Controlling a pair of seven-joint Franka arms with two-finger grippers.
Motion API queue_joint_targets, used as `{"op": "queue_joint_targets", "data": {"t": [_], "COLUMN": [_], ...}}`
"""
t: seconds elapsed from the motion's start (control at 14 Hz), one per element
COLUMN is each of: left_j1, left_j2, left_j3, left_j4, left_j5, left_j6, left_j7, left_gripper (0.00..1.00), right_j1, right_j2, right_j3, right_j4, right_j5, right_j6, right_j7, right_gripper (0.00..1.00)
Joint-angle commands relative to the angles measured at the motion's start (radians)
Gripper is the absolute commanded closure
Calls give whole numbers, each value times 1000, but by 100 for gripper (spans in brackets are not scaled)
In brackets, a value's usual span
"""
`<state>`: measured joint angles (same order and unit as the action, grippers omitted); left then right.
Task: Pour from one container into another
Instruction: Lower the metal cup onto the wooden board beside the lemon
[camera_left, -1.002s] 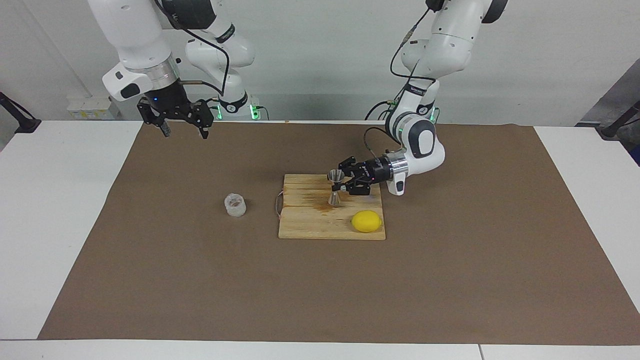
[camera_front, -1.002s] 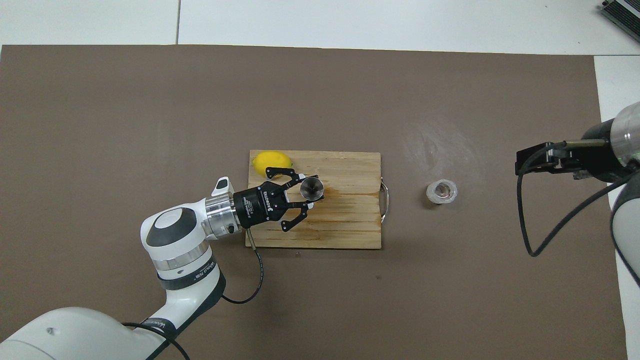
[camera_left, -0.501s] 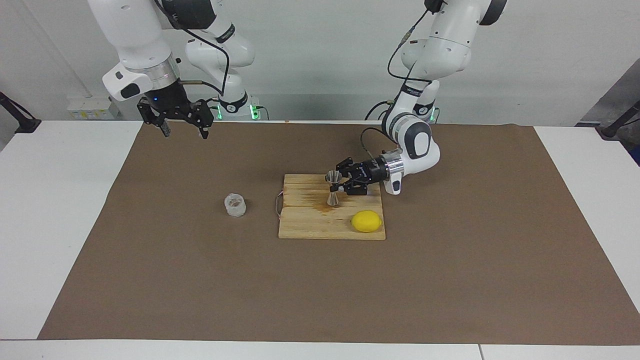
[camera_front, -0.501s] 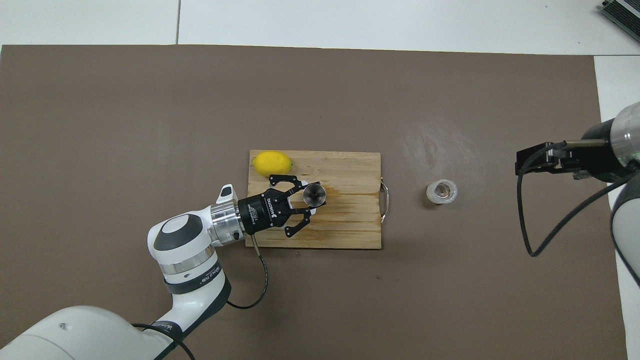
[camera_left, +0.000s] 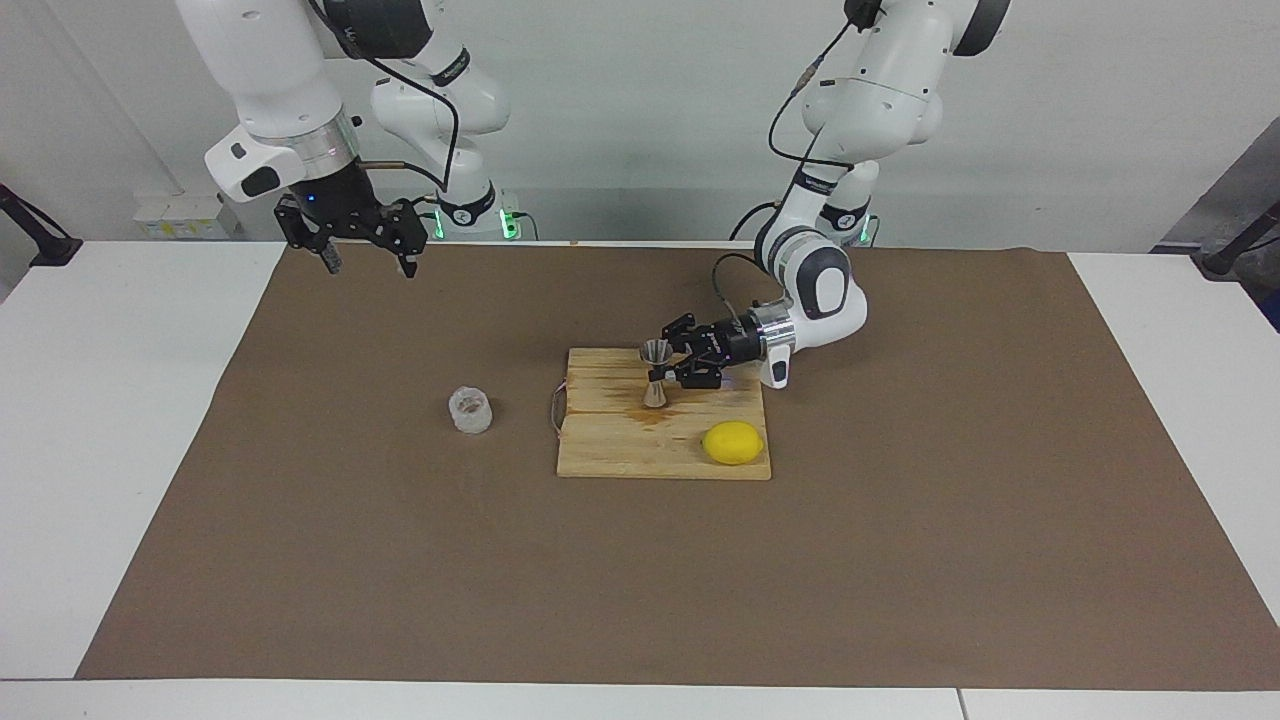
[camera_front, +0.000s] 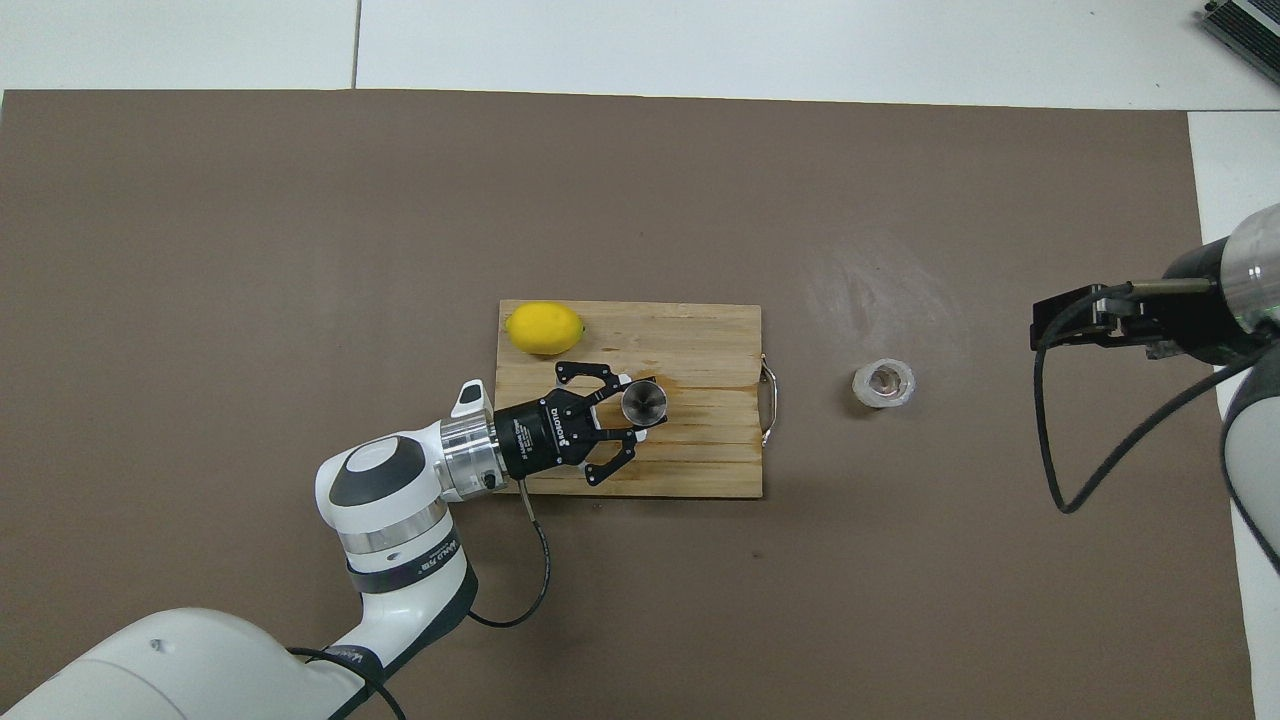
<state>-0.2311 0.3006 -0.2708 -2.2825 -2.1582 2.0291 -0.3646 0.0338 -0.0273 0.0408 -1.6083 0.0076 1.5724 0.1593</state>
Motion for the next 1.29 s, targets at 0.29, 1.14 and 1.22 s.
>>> {"op": "queue_joint_targets", "data": {"t": [0.29, 1.14, 1.22], "left_j1": [-22, -30, -31], "left_j2": [3, 8, 9], "left_j3": [15, 15, 15], "left_j4": [-9, -8, -8], "left_j5": [-31, -29, -29], "left_j6": [14, 36, 36], "left_j7": [18, 32, 32], "left_gripper": [95, 52, 45], "right_j1": [-11, -11, -11], "right_j2": [-22, -22, -22], "right_j3": [7, 7, 7], "right_j4": [-25, -25, -25], "right_j5": [3, 3, 3], "right_j6": [1, 1, 1], "right_j7": [8, 8, 8], "right_gripper": [0, 0, 0]}}
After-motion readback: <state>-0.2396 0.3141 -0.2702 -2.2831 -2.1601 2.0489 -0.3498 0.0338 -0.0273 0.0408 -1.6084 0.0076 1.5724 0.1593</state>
